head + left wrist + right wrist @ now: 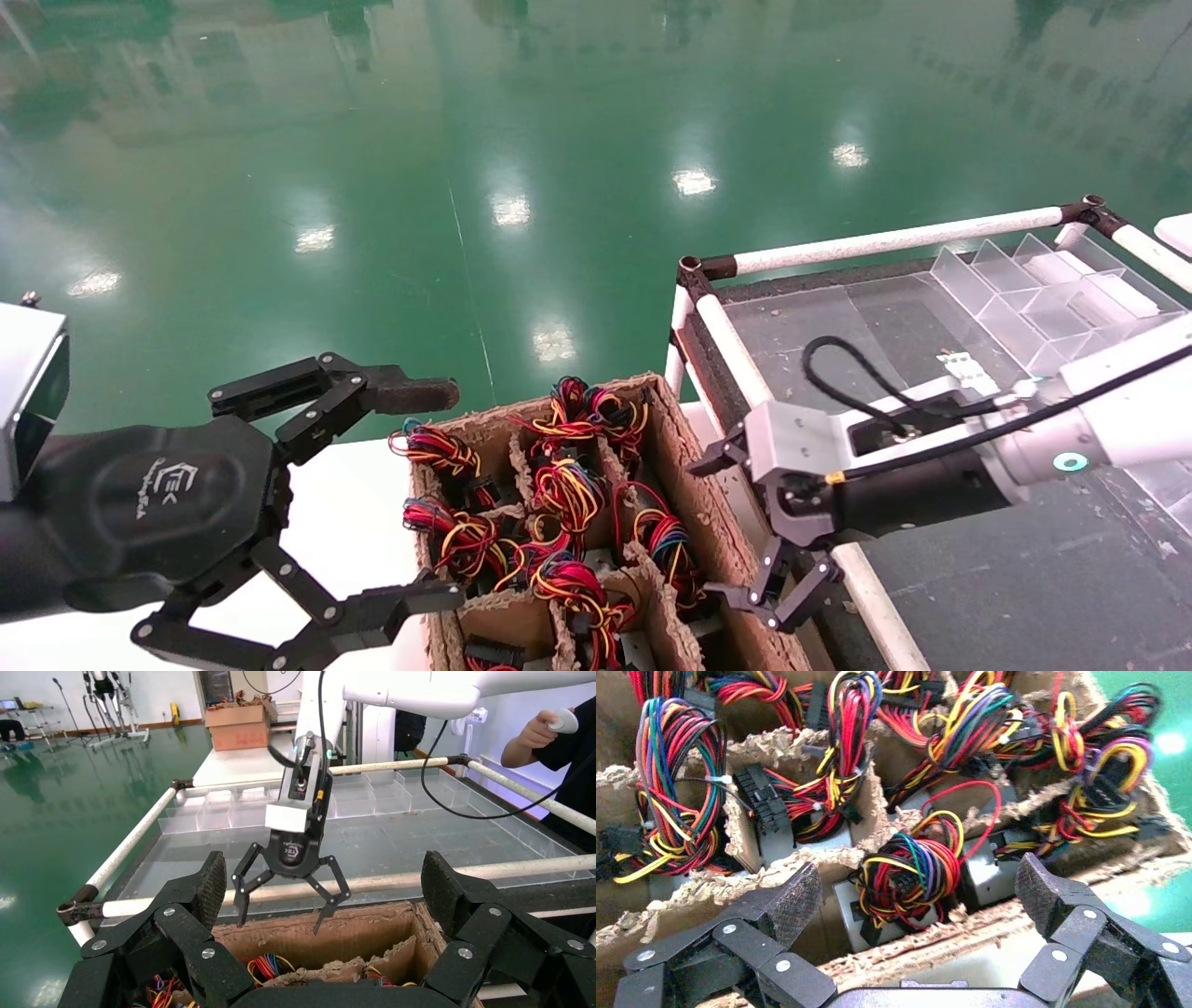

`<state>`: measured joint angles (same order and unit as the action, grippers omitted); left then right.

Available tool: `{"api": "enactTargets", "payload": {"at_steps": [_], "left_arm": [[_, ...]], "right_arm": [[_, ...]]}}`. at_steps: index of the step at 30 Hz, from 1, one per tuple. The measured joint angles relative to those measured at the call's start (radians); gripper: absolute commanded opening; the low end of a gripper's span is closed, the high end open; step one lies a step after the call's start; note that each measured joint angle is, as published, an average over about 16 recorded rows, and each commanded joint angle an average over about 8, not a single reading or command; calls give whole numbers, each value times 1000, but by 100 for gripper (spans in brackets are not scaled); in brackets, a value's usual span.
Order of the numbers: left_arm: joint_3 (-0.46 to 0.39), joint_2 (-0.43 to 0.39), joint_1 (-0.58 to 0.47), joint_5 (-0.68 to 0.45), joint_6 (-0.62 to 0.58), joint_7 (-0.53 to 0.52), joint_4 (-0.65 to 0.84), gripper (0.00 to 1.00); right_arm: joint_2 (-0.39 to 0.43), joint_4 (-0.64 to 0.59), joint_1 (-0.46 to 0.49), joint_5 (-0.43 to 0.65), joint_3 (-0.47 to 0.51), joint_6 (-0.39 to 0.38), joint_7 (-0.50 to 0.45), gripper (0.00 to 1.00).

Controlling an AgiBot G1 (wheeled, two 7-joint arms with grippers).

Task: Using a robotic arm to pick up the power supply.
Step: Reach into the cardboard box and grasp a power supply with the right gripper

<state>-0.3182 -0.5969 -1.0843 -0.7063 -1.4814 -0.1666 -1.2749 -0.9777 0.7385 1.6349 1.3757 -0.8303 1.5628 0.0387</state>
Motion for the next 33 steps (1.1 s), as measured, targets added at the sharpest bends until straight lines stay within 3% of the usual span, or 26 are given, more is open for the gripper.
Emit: {"api": "enactTargets", "payload": {"at_steps": [9,11,17,18,33], "left_arm": [[0,0,0,0,0,0,0,100],[0,0,0,0,0,0,0,100],[-1,0,0,0,0,0,0,100],[-1,0,0,0,0,0,0,100],[-1,0,0,1,0,1,0,100]], "right_arm": [[-72,-78,48,50,-63,1,43,99],[-87,-98,57,57,-73,-1,55,81],[-125,-161,79,67,-92,-5,96,7],[-131,-172,82,67,-95,-5,103,1],[-200,-338,112,68,-127,-1,201,0]]}}
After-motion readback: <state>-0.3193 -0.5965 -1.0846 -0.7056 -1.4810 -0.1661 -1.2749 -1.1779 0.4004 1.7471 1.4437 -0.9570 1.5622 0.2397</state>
